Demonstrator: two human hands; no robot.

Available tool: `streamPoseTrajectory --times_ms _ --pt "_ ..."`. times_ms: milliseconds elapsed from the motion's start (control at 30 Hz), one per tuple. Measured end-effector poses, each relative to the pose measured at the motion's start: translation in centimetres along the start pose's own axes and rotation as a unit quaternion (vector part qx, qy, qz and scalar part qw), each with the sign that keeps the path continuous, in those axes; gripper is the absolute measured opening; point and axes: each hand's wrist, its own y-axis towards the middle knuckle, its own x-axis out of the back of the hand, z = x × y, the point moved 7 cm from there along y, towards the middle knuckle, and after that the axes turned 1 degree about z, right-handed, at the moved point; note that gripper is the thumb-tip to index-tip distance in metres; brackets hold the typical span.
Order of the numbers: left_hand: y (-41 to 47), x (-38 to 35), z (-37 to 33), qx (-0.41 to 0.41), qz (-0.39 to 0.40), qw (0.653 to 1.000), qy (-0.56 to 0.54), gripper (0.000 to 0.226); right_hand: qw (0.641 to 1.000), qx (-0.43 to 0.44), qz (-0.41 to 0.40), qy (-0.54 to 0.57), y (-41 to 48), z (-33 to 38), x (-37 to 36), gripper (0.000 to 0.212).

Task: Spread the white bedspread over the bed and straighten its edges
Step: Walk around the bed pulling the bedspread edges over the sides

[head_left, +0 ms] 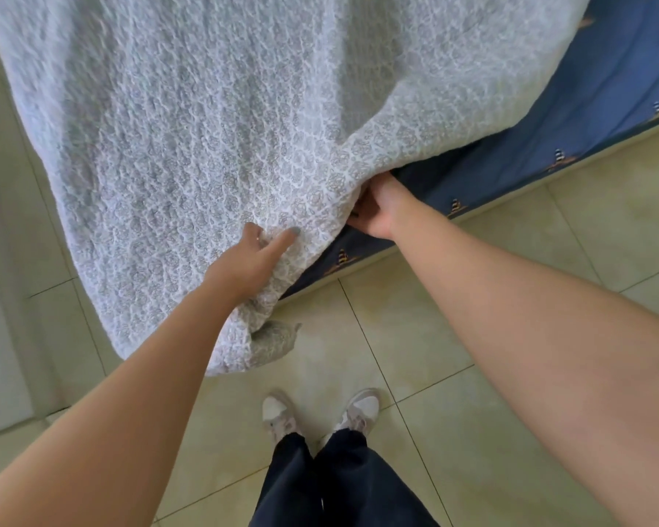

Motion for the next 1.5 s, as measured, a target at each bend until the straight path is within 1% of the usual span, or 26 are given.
streamPoseTrajectory --times_ms 67,100,200,300,367,433,500,567,633,700,800,867,933,967,1000,1033,1100,1133,1200,1233,1267,1300,1367,1400,1433,1500 --pt "-0.5 -0.4 0.0 -0.022 -0.008 0.999 0.025 0.091 0.997 0.012 -0.062 -0.041 -0.3 -0.1 1.2 0.01" --pt "-0.6 -0.7 0.0 -0.034 -0.011 0.998 0.048 0.094 0.993 0.028 -0.099 -0.049 -0.5 0.1 2.0 0.007" --pt "-0.7 -2.0 0.1 -0.084 -0.033 0.988 0.122 0.097 0.977 0.081 -0.189 -0.059 -2.0 0.1 4.4 0.018" --pt "-1.1 -2.4 0.2 -0.143 -0.085 0.976 0.141 0.084 0.969 0.077 -0.228 -0.05 -3.6 -1.2 6.8 0.025" --pt "-1.7 -3.1 0.1 -0.157 -0.068 0.975 0.14 0.068 0.977 0.042 -0.208 -0.025 -3.9 -2.6 7.4 0.021" --pt "-2.2 -4.1 0.3 -0.154 -0.017 0.981 0.119 0.057 0.986 0.03 -0.161 -0.008 -3.5 -3.2 7.1 0.013" --pt "-1.9 -3.7 0.7 -0.121 0.004 0.992 0.022 0.056 0.992 0.035 -0.116 0.03 -3.2 -2.7 6.0 0.019" --pt "-1.1 -1.9 1.0 -0.094 -0.009 0.991 -0.095 0.051 0.99 0.052 -0.086 0.099 -3.0 -1.5 5.0 0.023" --pt "0.3 0.6 1.5 -0.077 -0.053 0.985 -0.142 0.043 0.981 0.098 -0.108 0.124 -2.8 0.4 5.4 0.032" --pt "1.8 3.3 1.9 -0.064 -0.096 0.982 -0.149 0.037 0.973 0.151 -0.16 0.073 -2.9 2.9 6.5 0.038" --pt "3.9 6.6 3.0 -0.042 -0.137 0.982 -0.126 0.037 0.973 0.17 -0.158 -0.008 -3.1 6.8 6.1 0.052" --pt "5.3 8.2 4.1 -0.018 -0.148 0.984 -0.099 0.038 0.959 0.162 -0.17 -0.161 -3.0 9.0 4.7 0.039" --pt "6.5 9.6 5.4 0.012 -0.161 0.985 -0.062 0.037 0.9 0.155 -0.168 -0.372 -1.8 10.1 2.6 0.025" --pt "6.8 10.2 5.7 0.022 -0.176 0.983 -0.039 0.033 0.869 0.15 -0.151 -0.447 -1.1 10.1 1.4 0.03" --pt "6.7 10.9 5.7 0.025 -0.206 0.978 -0.003 0.025 0.855 0.145 -0.126 -0.482 -0.3 9.6 0.1 0.038" --pt "6.3 11.4 5.2 0.011 -0.242 0.969 0.042 0.02 0.861 0.137 -0.1 -0.479 0.4 8.9 -0.9 0.044" --pt "4.7 11.3 2.5 -0.093 -0.303 0.939 0.134 0.037 0.909 0.106 -0.078 -0.396 1.4 6.9 -2.5 0.052" --pt "3.8 10.1 0.6 -0.169 -0.301 0.922 0.174 0.041 0.935 0.083 -0.086 -0.334 1.8 5.8 -2.9 0.055" --pt "3.0 6.9 -1.5 -0.271 -0.236 0.907 0.219 0.028 0.969 0.05 -0.125 -0.207 3.1 3.9 -3.5 0.063" --pt "3.2 5.4 -1.9 -0.269 -0.202 0.913 0.229 0.023 0.978 0.039 -0.154 -0.136 3.5 3.2 -3.3 0.064" --pt "3.7 4.3 -1.6 -0.23 -0.173 0.929 0.233 0.033 0.98 0.029 -0.181 -0.072 3.9 2.6 -2.9 0.061" --pt "4.4 3.3 -1.1 -0.177 -0.148 0.94 0.249 0.052 0.98 0.02 -0.198 -0.028 4.2 2.3 -2.5 0.056" --pt "5.2 1.8 -0.6 -0.115 -0.141 0.933 0.309 0.082 0.981 0.002 -0.196 0.004 3.8 1.9 -2.1 0.048" --pt "5.4 1.3 -0.7 -0.102 -0.153 0.924 0.334 0.088 0.983 -0.002 -0.184 0.005 3.4 2.0 -1.9 0.045" --pt "5.6 1.2 -0.9 -0.097 -0.169 0.918 0.344 0.088 0.985 -0.001 -0.171 0.004 3.2 2.0 -1.6 0.042" --pt "5.7 1.0 -1.7 -0.102 -0.199 0.919 0.324 0.071 0.988 0.004 -0.153 -0.014 2.5 2.1 -0.3 0.033"
